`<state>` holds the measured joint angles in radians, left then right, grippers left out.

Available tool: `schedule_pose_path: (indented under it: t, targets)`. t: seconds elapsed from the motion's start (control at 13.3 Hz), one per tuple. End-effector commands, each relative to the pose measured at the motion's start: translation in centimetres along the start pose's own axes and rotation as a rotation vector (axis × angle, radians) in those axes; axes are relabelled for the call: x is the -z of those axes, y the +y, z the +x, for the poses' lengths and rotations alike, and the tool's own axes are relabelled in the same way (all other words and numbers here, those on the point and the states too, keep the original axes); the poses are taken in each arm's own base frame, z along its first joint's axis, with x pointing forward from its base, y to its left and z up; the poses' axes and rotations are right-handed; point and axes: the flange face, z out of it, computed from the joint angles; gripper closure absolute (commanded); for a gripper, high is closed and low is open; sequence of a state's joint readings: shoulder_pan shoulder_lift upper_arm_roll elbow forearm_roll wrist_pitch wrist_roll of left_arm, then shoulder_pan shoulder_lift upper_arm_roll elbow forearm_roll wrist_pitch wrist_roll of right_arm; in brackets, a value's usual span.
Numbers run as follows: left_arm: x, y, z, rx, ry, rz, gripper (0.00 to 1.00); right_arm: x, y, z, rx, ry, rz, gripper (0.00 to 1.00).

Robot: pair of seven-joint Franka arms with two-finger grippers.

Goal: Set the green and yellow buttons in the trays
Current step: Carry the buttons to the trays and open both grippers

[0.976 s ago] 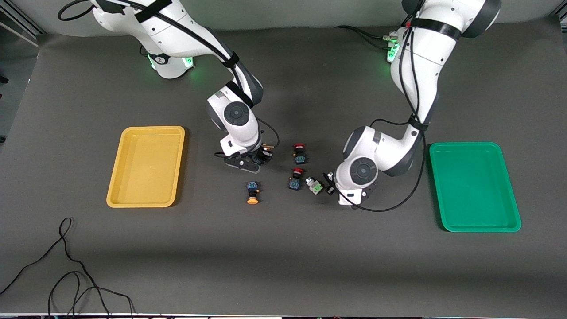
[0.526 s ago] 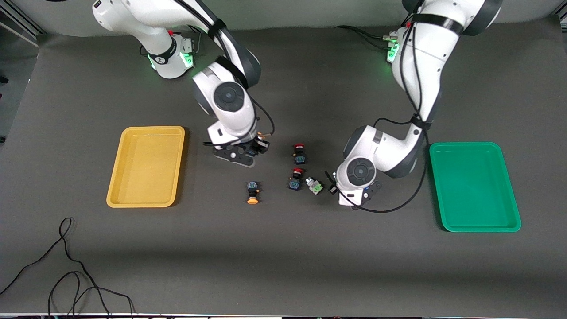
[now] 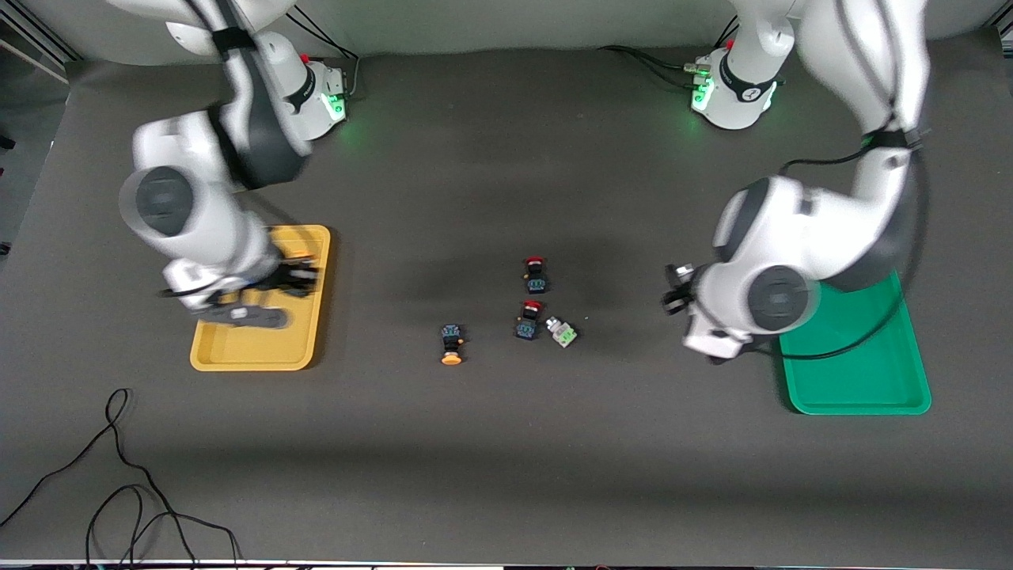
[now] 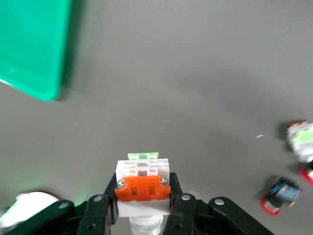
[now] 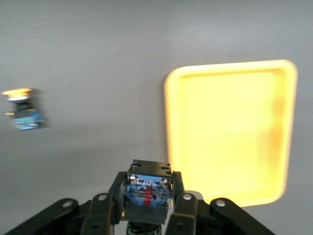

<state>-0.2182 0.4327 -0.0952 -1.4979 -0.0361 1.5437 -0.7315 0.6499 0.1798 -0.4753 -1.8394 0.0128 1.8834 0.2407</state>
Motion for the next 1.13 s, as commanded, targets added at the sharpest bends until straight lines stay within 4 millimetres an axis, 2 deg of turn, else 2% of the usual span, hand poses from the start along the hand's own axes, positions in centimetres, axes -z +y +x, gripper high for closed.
schedule_pose_path:
  t: [0.0,0.08,0.15,0.3,0.38,0.6,0.68,0.83,0.9,1.05]
  targets:
    - [1.8,-6.8,2.4,-0.109,-0.023,-0.004,1.00,-2.2,9.6,0.2,0.117,0.009,0.026,0.76]
    - [1.9,-8.8,3.7,-0.143,-0.015,0.007,1.00,-4.5,12.3,0.2,0.132,0.023,0.052,0.76]
    - [1.8,-11.4,5.4,-0.174,-0.003,0.018,1.00,-7.8,14.1,-0.2,0.139,0.035,0.076,0.76]
    - [1.1,-15.8,8.7,-0.257,0.000,-0.011,1.00,-14.1,15.6,-0.8,0.161,0.068,0.056,0.76]
    - [0.1,-17.7,10.2,-0.281,0.007,-0.012,1.00,-16.6,16.4,-0.4,0.149,0.062,0.042,0.76]
    - [-4.1,-19.7,12.9,-0.309,0.073,0.022,1.00,-22.3,19.1,0.0,0.192,0.063,0.098,0.76]
    - [-5.9,-19.9,13.6,-0.324,0.095,0.019,1.00,-23.6,19.4,0.3,0.205,0.069,0.112,0.76]
    - [-9.2,-20.2,14.9,-0.364,0.156,0.022,1.00,-23.8,19.3,0.5,0.210,0.076,0.126,0.76]
    - [-10.5,-21.0,15.8,-0.358,0.172,0.026,1.00,-23.8,19.3,0.5,0.207,0.077,0.128,0.75]
    - [-13.2,-21.1,16.5,-0.365,0.187,0.014,1.00,-23.4,19.2,0.8,0.189,0.079,0.134,0.15]
